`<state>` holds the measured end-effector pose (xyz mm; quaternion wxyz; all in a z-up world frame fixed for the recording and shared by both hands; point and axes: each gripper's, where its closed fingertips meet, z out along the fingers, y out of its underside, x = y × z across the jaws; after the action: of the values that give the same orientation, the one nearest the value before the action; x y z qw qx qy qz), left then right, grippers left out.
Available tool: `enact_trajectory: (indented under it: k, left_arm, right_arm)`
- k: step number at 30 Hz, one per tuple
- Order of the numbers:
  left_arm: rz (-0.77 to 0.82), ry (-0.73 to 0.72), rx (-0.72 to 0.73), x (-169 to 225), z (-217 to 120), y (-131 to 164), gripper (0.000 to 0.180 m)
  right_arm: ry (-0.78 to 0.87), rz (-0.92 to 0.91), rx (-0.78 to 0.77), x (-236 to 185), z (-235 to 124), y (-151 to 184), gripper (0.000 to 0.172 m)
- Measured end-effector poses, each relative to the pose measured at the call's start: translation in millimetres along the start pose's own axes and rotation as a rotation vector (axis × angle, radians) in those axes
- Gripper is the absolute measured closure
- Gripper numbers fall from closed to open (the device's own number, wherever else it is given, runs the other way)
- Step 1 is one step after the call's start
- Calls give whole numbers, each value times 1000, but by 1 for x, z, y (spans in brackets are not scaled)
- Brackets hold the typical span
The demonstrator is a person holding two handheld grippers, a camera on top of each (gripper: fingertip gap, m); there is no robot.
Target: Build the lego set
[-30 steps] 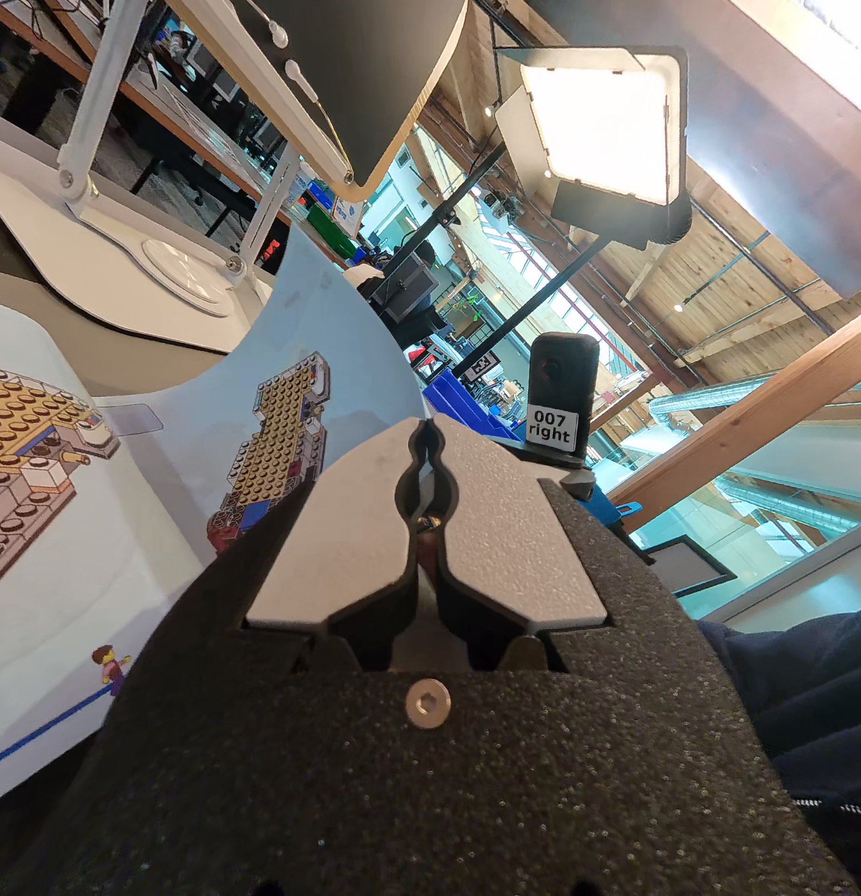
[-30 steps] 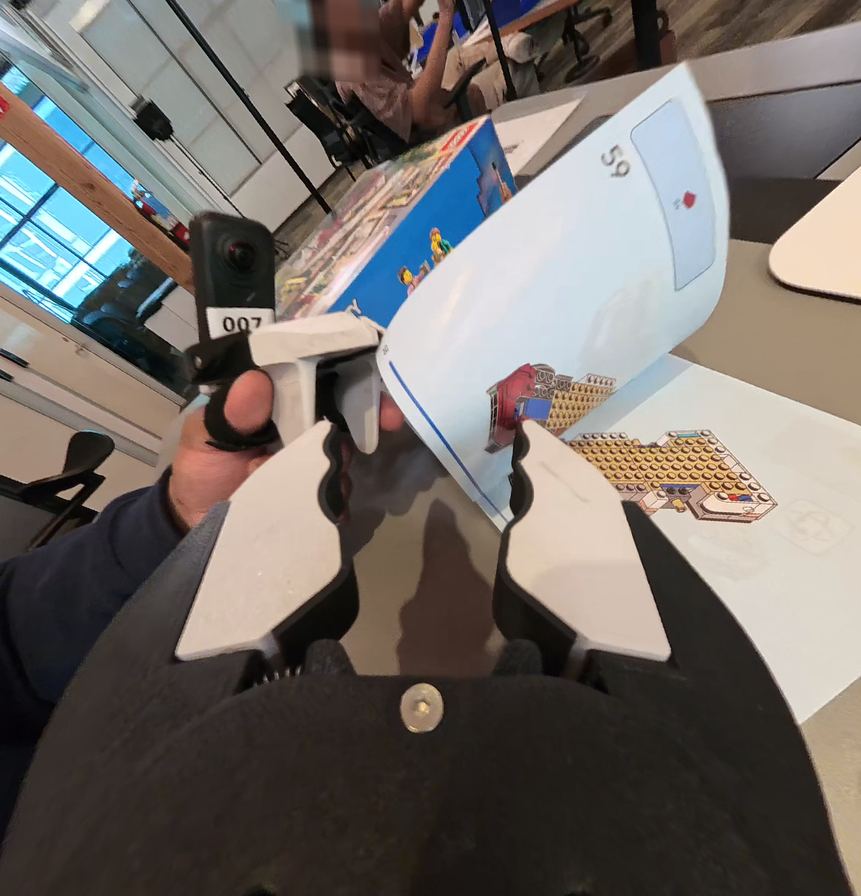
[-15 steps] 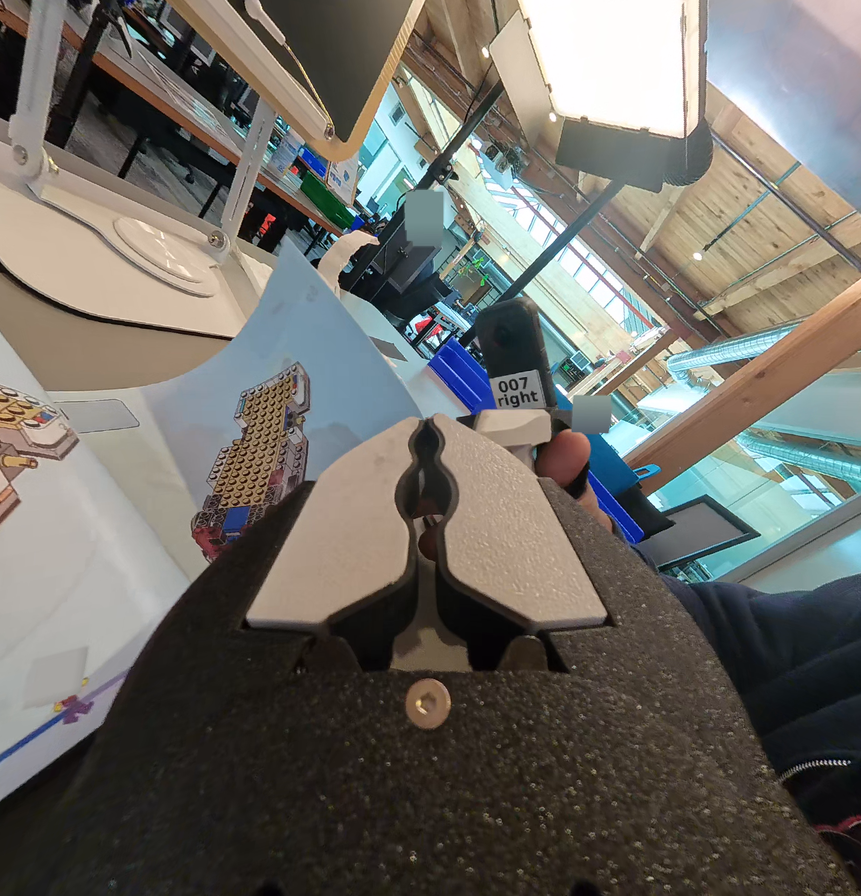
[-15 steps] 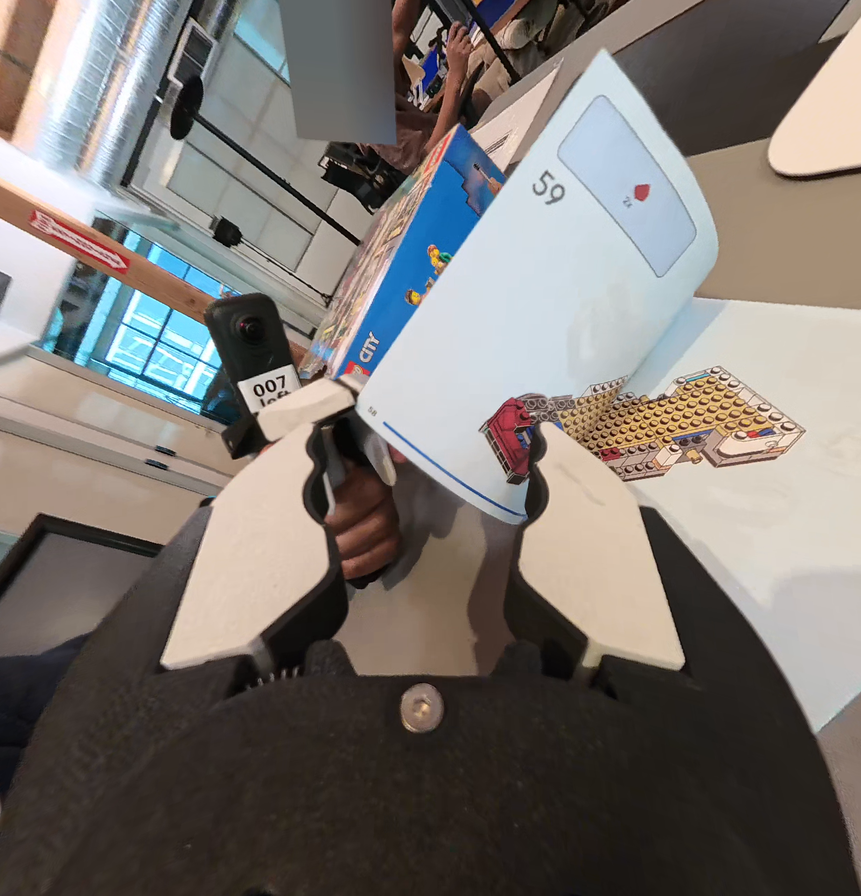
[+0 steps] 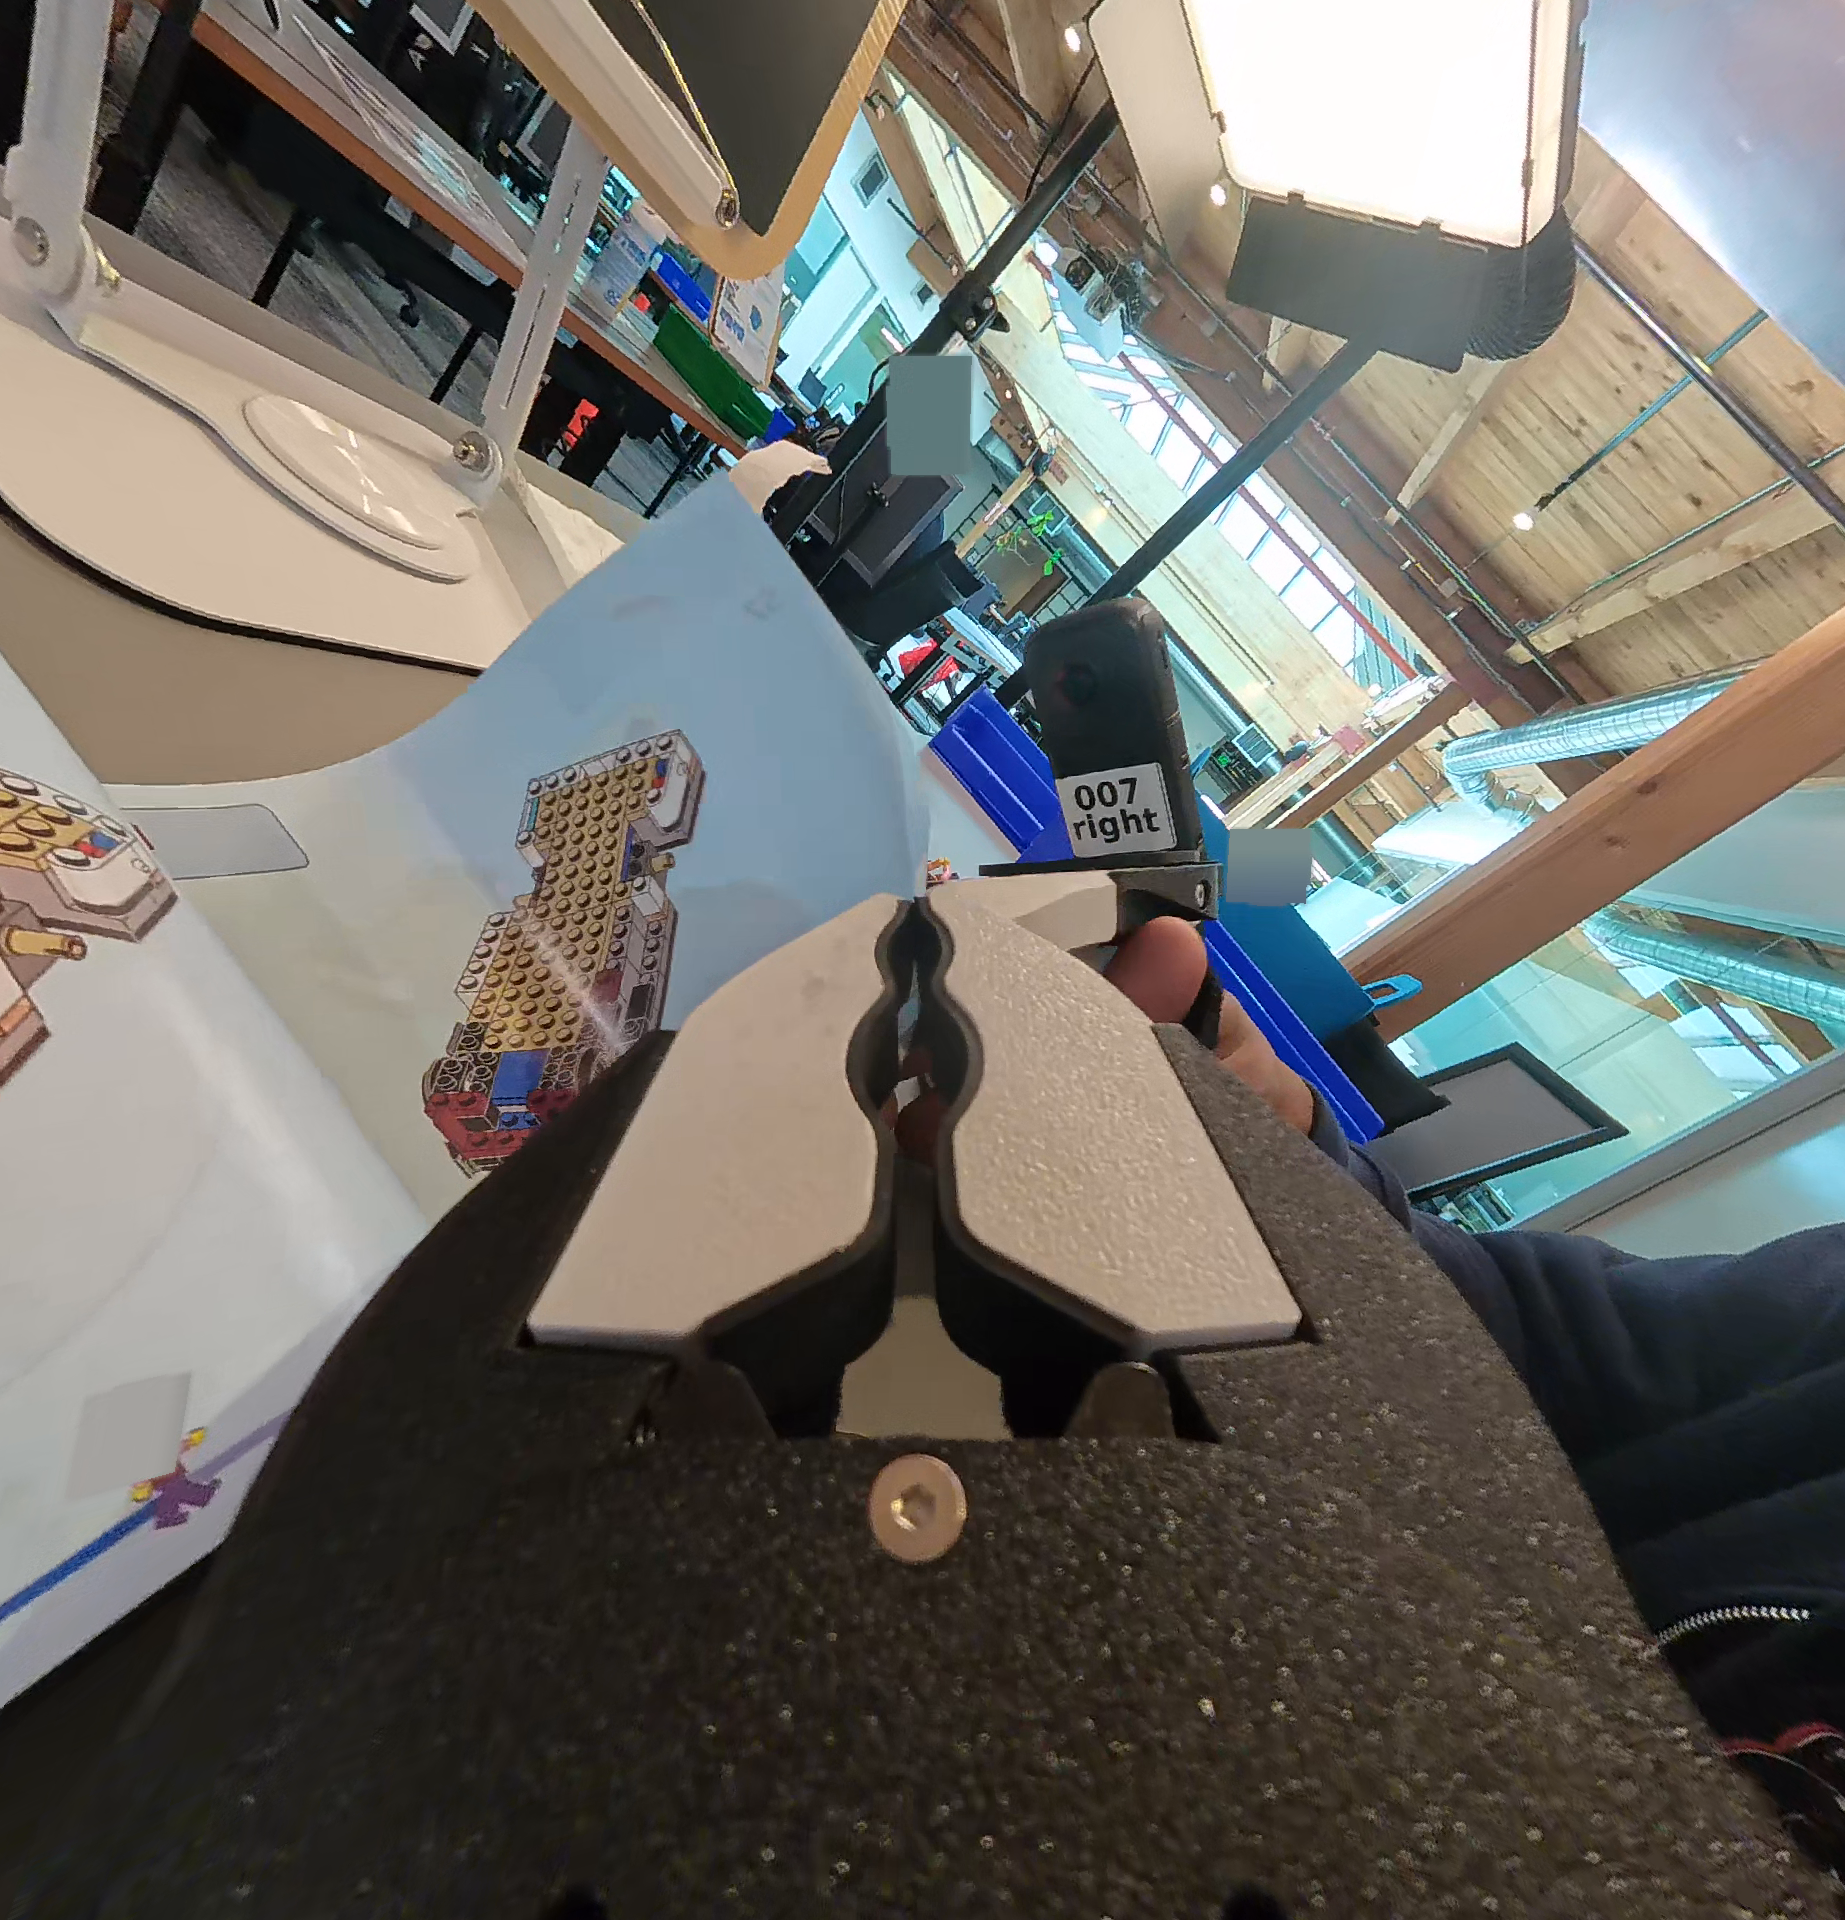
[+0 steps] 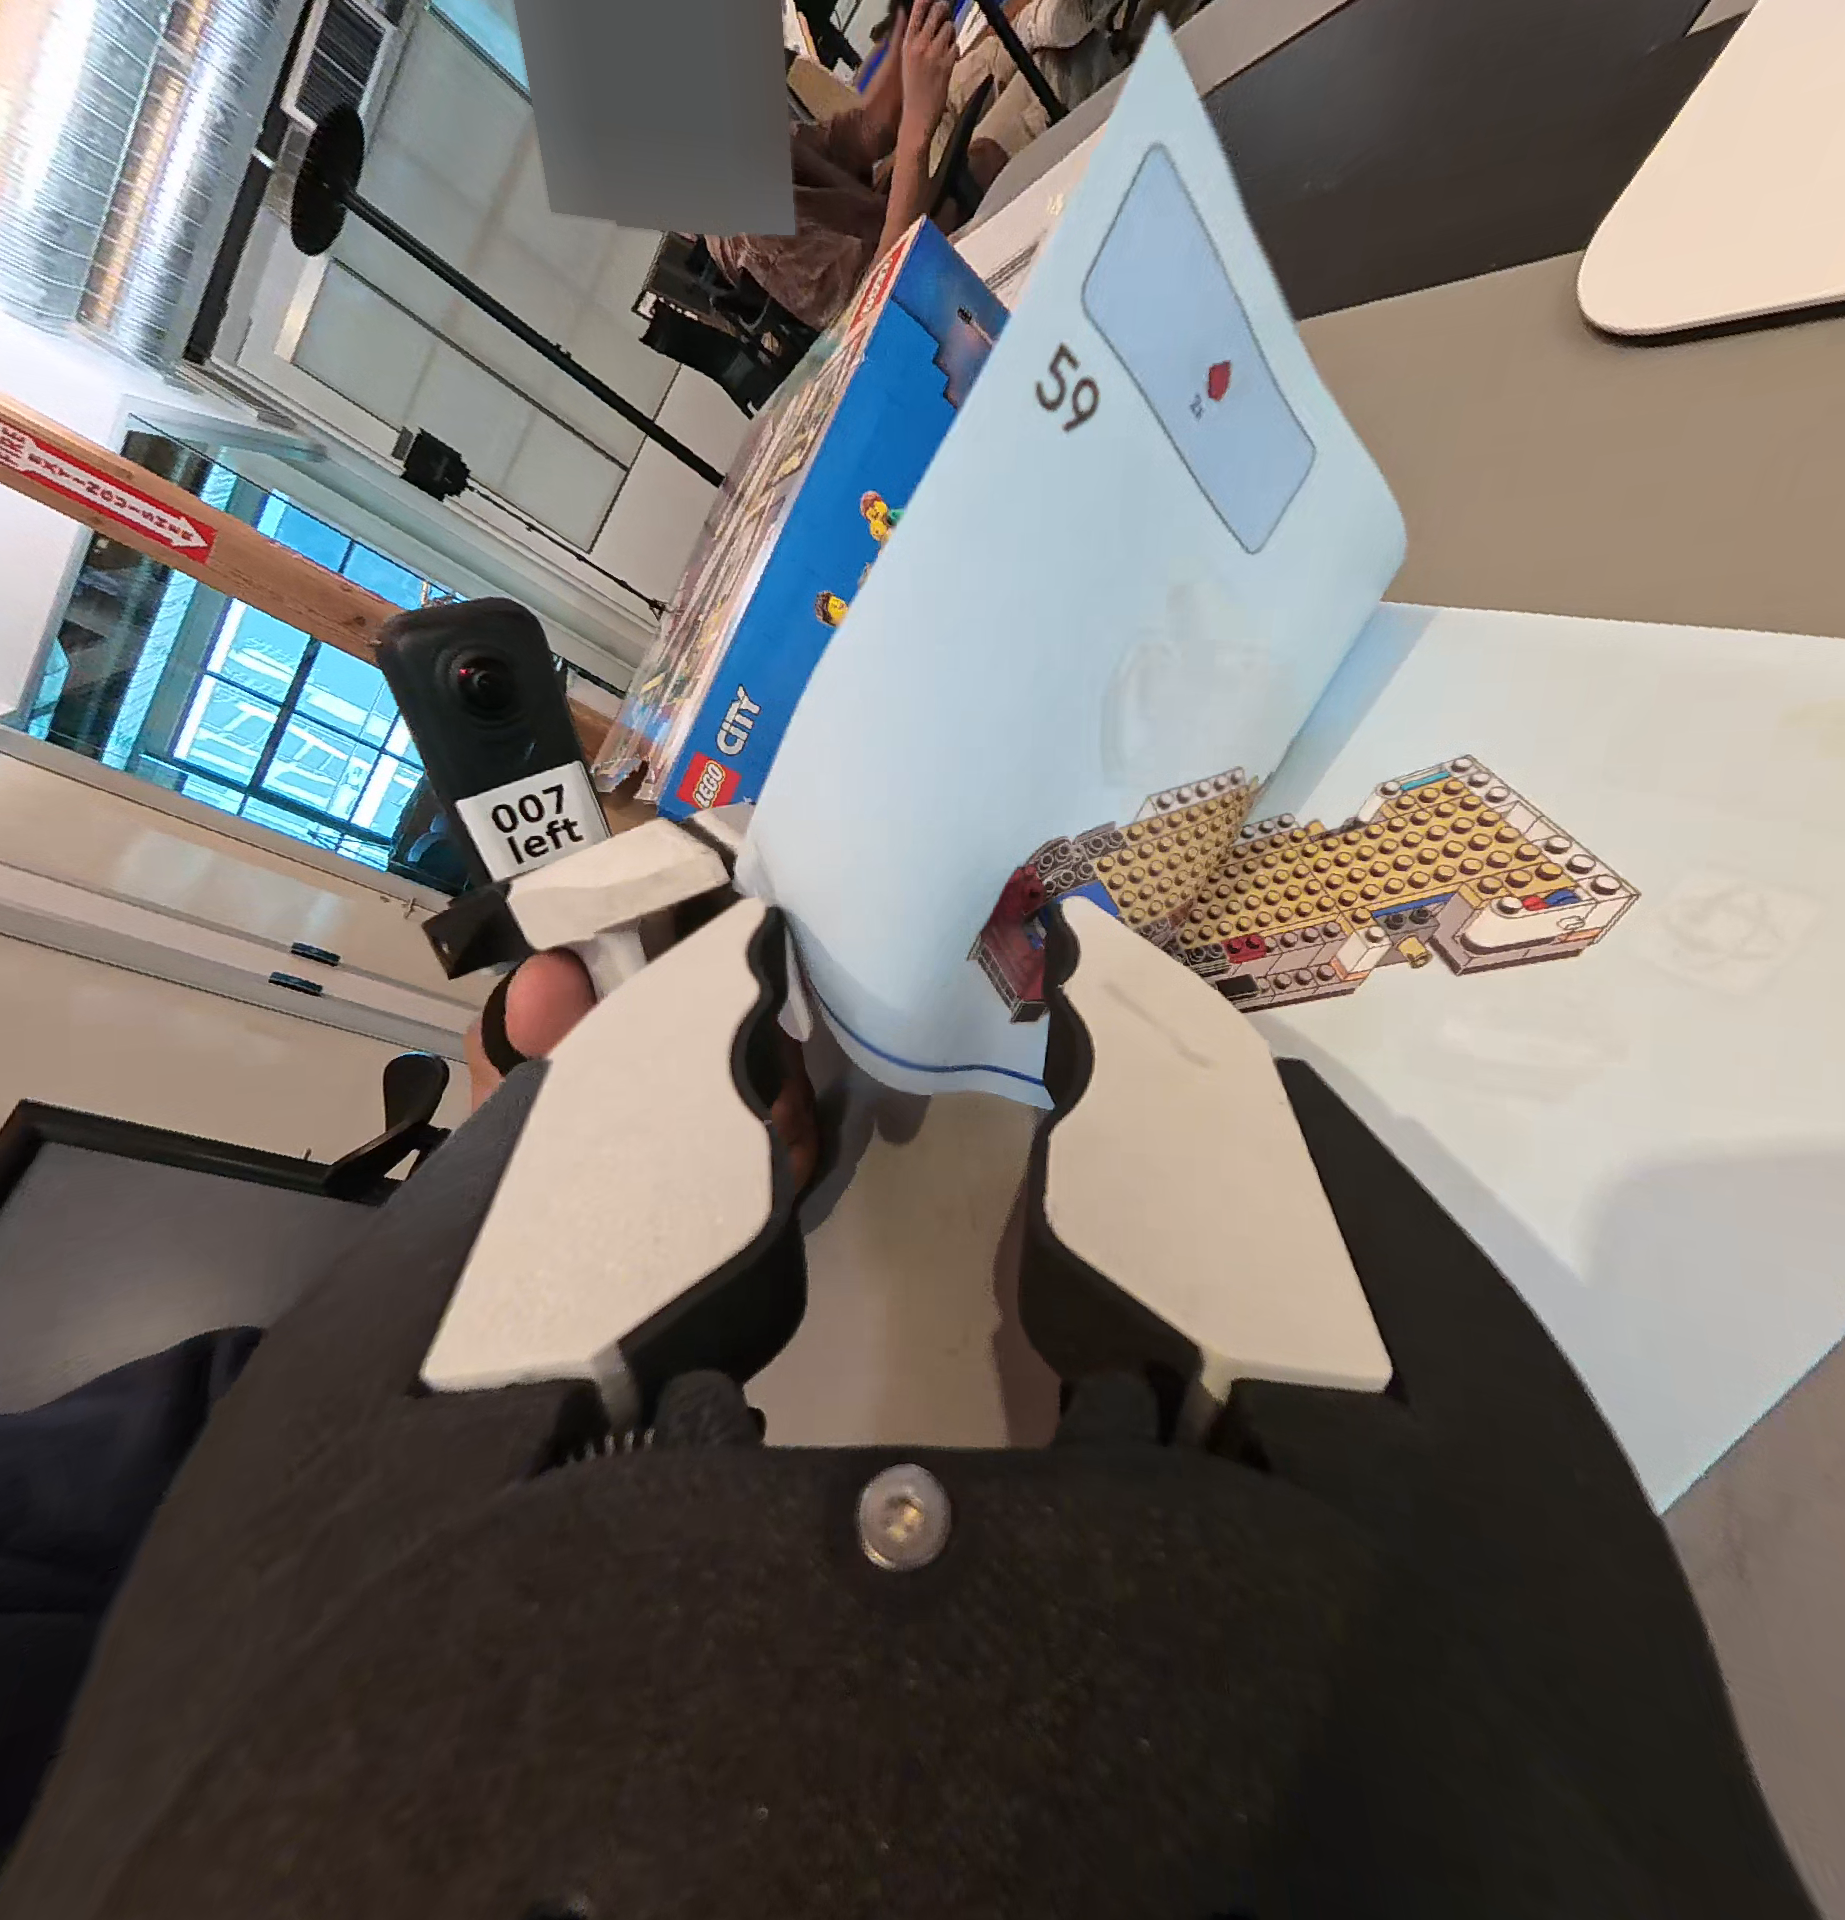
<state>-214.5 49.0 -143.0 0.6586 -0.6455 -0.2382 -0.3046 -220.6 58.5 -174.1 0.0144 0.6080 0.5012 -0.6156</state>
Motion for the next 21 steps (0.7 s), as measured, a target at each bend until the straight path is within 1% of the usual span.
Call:
enact_trajectory:
  k: [3, 8, 17, 19, 21]
  left_arm:
    - [0, 0, 3, 0, -1, -1, 180]
    - [1, -11, 8, -2, -2, -2, 180]
    - [-13, -26, 33, -6, -5, -7, 180]
    - [-12, -28, 36, -5, -6, -8, 180]
    - [-8, -29, 40, -5, -6, -9, 180]
  right_arm:
    - [10, 5, 5, 2, -2, -1, 127]
    - [59, -3, 13, 8, -6, -4, 126]
    - [282, -172, 21, 19, -26, -19, 112]
    - [357, -234, 74, 21, -36, -30, 110]
    - [354, -280, 138, 11, -42, -42, 111]
